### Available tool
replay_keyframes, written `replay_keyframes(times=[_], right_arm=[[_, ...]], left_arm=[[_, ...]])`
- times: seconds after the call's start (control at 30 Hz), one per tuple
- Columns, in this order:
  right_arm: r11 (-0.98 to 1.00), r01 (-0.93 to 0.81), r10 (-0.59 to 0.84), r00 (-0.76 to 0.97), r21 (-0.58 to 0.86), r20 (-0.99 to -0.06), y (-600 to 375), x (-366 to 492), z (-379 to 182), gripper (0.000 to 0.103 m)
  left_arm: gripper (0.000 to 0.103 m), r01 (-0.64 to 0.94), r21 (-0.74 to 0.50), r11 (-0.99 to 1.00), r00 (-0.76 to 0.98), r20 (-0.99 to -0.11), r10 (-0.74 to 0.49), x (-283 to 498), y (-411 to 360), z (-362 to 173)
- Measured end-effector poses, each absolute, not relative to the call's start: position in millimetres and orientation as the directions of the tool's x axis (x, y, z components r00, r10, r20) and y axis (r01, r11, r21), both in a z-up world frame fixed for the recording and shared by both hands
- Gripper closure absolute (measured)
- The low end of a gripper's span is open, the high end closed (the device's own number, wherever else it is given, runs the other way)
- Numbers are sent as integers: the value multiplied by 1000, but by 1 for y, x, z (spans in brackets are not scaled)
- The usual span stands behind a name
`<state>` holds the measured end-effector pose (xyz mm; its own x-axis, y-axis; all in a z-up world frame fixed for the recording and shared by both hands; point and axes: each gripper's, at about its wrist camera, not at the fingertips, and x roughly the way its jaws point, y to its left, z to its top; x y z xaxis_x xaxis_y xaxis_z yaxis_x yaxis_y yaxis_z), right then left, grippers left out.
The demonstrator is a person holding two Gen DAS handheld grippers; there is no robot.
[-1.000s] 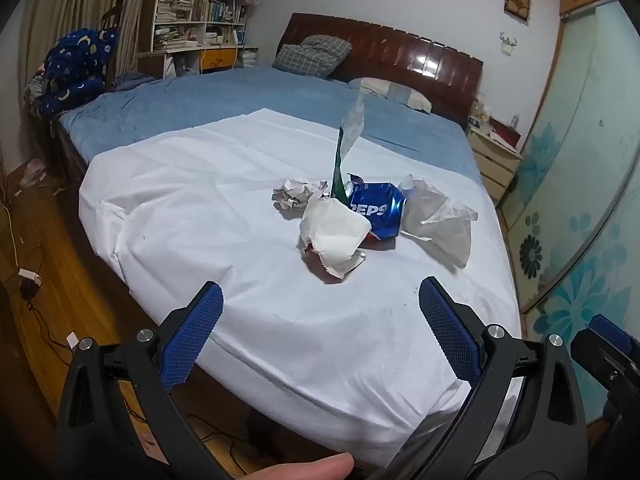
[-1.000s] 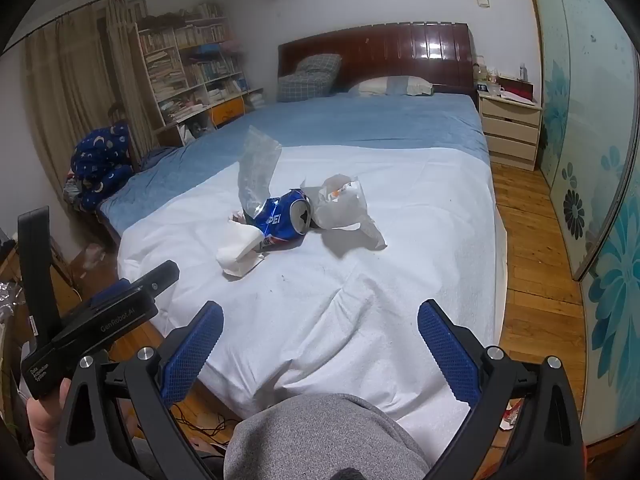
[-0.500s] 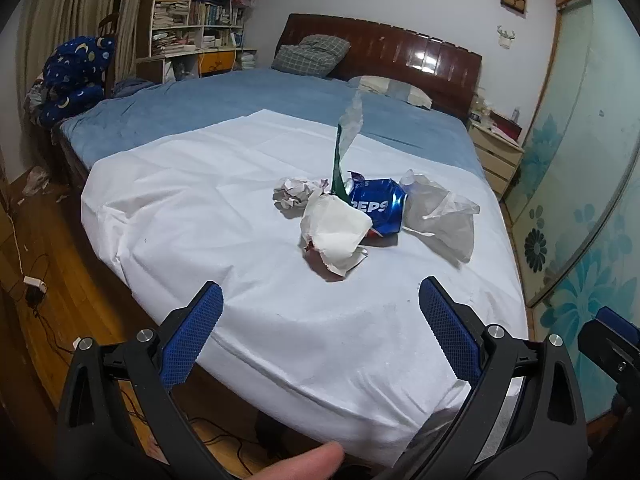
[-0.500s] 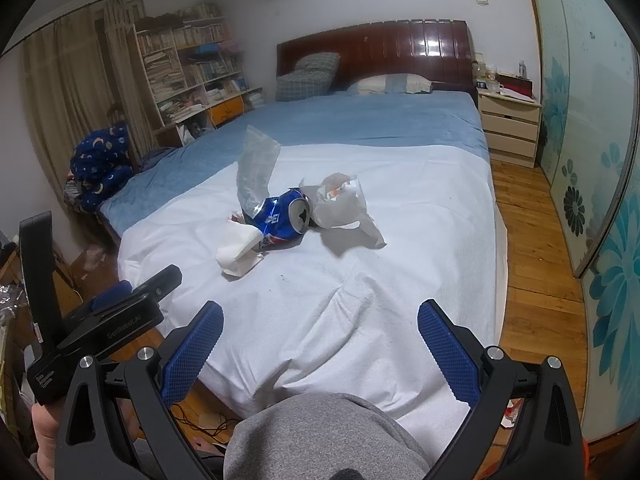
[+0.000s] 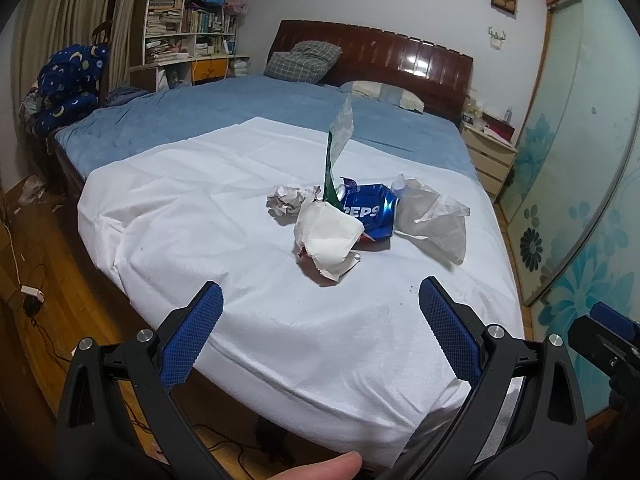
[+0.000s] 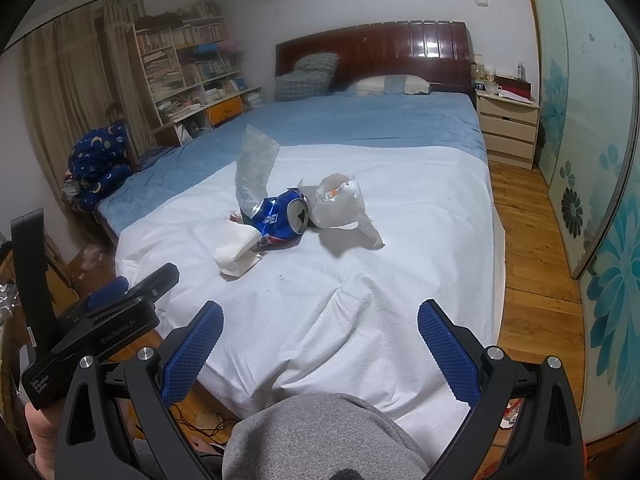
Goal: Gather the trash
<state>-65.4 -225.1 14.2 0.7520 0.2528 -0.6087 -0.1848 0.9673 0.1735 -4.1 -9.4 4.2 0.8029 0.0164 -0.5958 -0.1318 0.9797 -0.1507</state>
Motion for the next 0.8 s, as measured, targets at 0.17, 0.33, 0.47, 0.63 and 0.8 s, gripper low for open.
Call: replay_keyframes(times=[0.17, 0.33, 0.47, 0.63, 0.8], right_arm=[[967, -187, 254, 753, 173, -607, -227, -65, 12, 7], [967, -184, 253, 750, 175, -611, -227, -64, 12, 7], [966, -179, 257, 748, 186, -612, -230, -64, 16, 7], [961, -186, 273, 724, 203, -633, -229, -60, 19, 7], [951, -171, 303, 693, 259, -654, -236, -55, 13, 7]], left_arm=[[6, -134, -166, 977, 806, -592, 10, -4, -8, 5], [6, -116, -186, 976, 815, -580, -13, -5, -6, 6], [6, -111, -157, 981, 823, -567, 3, -7, -10, 8], [6, -107, -132, 985, 821, -570, 13, -7, -13, 7], [6, -107, -106, 989, 821, -570, 28, -11, -11, 7]])
